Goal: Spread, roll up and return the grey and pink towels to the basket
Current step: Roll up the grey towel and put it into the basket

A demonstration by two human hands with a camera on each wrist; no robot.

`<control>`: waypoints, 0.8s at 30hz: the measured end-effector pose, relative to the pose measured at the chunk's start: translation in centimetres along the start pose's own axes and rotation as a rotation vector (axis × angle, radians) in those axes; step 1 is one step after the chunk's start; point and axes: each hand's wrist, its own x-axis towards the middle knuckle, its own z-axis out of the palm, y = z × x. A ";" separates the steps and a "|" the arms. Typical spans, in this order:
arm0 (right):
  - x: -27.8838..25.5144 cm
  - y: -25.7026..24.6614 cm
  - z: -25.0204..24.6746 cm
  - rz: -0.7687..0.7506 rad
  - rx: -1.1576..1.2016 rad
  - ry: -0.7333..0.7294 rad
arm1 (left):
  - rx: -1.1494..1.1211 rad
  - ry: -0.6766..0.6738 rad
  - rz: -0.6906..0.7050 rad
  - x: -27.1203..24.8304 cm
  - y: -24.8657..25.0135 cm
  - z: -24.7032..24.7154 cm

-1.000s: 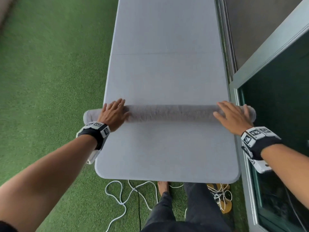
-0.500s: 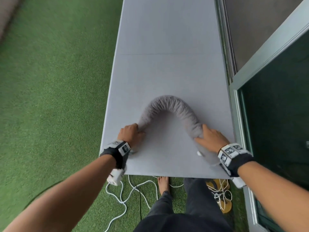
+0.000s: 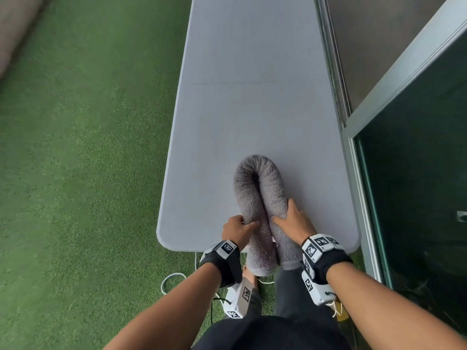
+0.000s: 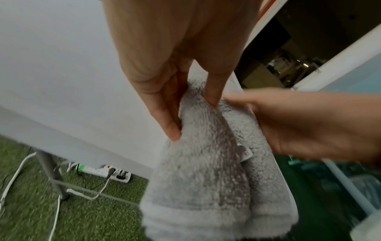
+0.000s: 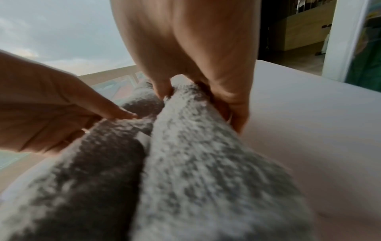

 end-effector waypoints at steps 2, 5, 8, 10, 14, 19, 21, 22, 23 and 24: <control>0.0 -0.3 0.0 -0.007 0.001 0.004 | 0.003 -0.030 0.006 -0.1 0.1 0.0; -0.6 -1.3 0.4 0.018 0.044 0.029 | 0.116 -0.099 0.081 -0.8 0.4 0.4; -0.9 -2.4 1.4 -0.004 -0.137 0.103 | 0.324 -0.220 0.212 -2.4 0.2 1.7; -0.4 -2.6 2.4 -0.036 -0.302 0.140 | 0.426 -0.241 0.266 -3.2 -0.1 2.6; 1.2 -2.6 4.2 -0.047 -0.493 0.183 | 0.454 -0.247 0.286 -4.2 -2.0 2.6; 2.7 -2.6 2.5 -0.130 -0.370 0.187 | 0.379 -0.200 0.122 -7.1 -8.0 0.9; 3.2 -2.2 1.1 -0.178 -0.291 0.158 | 0.345 -0.132 -0.026 -9.0 -11.6 0.2; 3.3 -2.1 0.5 -0.205 -0.255 0.151 | 0.327 -0.096 -0.097 -10.3 -13.4 -0.2; 3.2 -2.1 -0.1 -0.235 -0.229 0.145 | 0.305 -0.059 -0.162 -11.6 -15.4 -0.5; 3.0 -2.3 -0.5 -0.262 -0.215 0.138 | 0.270 -0.021 -0.223 -13.1 -17.3 -0.6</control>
